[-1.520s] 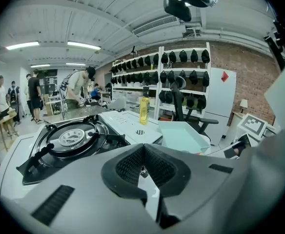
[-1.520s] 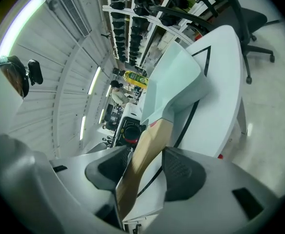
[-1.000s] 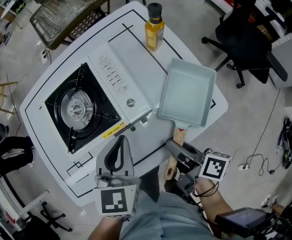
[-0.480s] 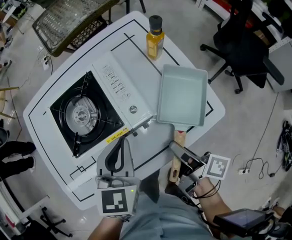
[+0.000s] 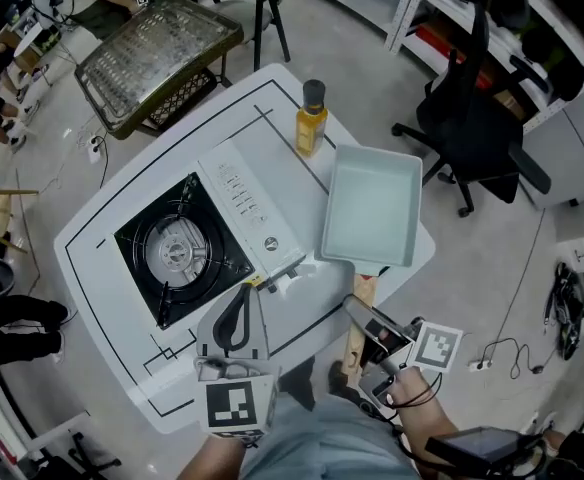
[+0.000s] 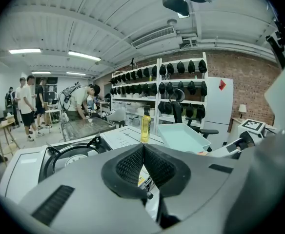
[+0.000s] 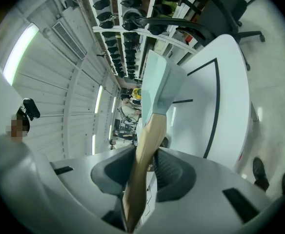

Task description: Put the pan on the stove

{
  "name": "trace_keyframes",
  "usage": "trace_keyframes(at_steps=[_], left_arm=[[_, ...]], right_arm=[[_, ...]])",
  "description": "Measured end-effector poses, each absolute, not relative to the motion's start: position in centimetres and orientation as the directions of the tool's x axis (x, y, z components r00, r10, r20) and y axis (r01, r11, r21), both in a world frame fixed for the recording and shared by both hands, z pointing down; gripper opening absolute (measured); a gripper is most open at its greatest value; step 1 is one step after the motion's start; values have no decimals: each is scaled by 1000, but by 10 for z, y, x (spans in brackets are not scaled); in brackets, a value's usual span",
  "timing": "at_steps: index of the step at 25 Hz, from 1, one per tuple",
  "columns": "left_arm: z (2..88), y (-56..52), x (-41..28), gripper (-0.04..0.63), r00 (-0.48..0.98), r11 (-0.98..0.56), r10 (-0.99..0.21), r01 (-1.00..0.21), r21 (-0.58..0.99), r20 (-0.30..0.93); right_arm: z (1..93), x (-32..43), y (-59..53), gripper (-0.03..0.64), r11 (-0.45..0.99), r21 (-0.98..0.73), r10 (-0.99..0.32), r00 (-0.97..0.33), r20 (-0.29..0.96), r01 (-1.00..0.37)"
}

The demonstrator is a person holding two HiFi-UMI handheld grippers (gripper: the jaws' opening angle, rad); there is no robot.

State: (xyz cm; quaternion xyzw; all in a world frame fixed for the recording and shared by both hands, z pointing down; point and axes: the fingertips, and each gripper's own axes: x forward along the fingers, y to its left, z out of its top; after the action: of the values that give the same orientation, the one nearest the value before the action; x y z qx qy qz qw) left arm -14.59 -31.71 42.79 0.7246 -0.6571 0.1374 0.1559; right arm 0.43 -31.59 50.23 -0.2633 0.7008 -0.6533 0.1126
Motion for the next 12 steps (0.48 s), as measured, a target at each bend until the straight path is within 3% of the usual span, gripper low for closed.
trace_keyframes(at_steps=[12], left_arm=[[380, -292, -167, 18, 63, -43, -949, -997, 71, 309]], right_arm=[[437, -33, -298, 133, 130, -971, -432, -893, 128, -202]])
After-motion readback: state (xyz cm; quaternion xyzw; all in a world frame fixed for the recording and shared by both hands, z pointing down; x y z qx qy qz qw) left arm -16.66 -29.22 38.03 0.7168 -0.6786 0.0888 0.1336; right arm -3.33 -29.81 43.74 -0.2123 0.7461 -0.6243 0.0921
